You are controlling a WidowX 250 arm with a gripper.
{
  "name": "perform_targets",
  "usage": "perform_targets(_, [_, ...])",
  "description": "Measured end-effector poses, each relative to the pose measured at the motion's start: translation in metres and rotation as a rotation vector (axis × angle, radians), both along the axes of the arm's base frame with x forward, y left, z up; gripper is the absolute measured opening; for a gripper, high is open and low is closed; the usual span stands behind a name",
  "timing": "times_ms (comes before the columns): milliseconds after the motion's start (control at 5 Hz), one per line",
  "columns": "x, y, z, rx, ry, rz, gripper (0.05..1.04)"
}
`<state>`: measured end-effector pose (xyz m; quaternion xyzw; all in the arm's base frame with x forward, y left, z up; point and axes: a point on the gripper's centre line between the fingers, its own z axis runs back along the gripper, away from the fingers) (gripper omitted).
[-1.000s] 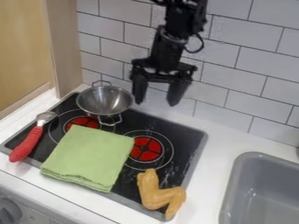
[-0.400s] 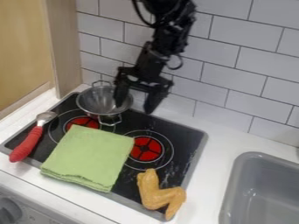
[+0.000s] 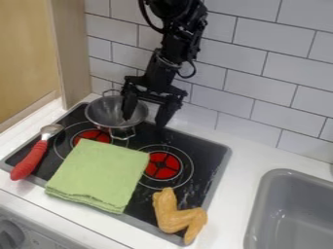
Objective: Pick up the silver saucepan and place it ontop of the green cloth
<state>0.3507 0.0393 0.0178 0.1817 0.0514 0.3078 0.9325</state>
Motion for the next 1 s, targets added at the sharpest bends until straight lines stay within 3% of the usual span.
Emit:
perform_targets(200, [-0.002, 0.0038, -0.009, 0.003, 0.031, 0.002, 0.936])
perform_targets(600, [-0.0011, 0.0045, -0.0109, 0.006, 0.031, -0.006, 0.329])
perform_targets(800, [0.0013, 0.0048, -0.01, 0.01, 0.023, -0.03, 0.133])
perform_targets(1000, [0.0017, 0.0034, -0.0082, 0.02, 0.03, -0.069, 0.071])
